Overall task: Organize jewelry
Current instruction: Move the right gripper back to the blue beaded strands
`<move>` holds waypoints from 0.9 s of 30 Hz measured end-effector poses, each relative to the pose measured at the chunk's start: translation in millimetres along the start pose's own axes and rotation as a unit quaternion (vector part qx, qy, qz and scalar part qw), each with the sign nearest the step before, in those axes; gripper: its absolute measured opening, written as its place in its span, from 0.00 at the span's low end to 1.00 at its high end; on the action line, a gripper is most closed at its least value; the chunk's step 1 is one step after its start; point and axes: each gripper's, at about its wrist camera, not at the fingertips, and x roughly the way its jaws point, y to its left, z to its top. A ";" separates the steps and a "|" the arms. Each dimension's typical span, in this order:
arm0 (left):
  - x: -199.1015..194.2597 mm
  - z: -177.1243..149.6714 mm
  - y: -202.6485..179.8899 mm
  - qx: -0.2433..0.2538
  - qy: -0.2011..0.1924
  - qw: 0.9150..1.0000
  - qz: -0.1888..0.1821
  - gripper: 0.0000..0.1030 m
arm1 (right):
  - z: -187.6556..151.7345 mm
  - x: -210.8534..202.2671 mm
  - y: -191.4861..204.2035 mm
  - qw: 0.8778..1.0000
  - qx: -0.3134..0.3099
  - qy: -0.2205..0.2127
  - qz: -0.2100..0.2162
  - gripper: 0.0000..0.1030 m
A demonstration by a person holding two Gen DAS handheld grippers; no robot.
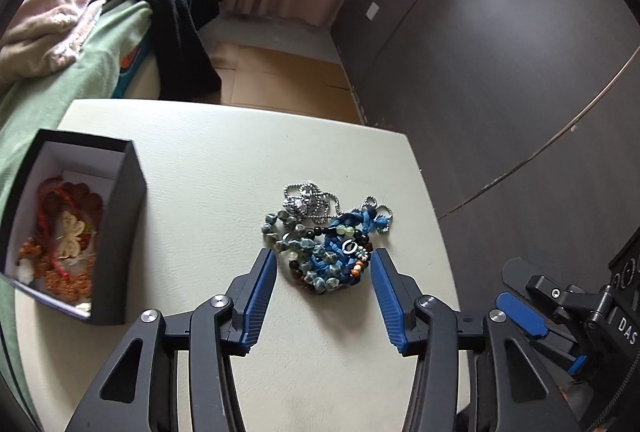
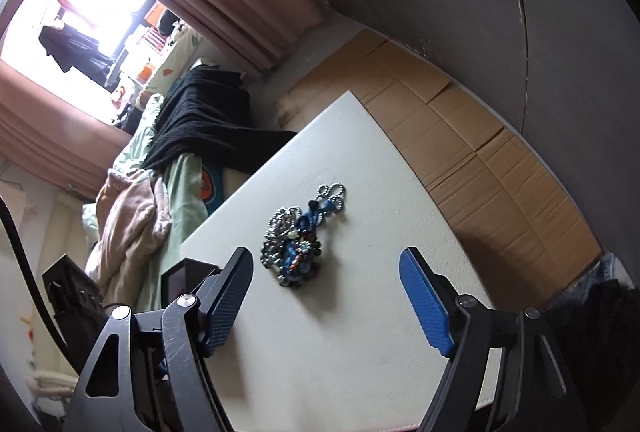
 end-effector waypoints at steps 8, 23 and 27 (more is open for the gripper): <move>31.8 5.2 -3.1 0.024 0.015 0.999 0.024 0.49 | 11.6 18.6 -9.3 1.000 0.001 0.021 0.001 0.67; 40.7 6.8 8.4 0.028 0.033 0.999 0.003 0.13 | 16.8 62.5 -8.0 0.997 -0.014 0.070 0.002 0.63; 26.7 12.0 14.3 0.023 0.018 1.000 -0.009 0.08 | 12.0 74.3 0.4 0.996 -0.023 0.086 0.017 0.59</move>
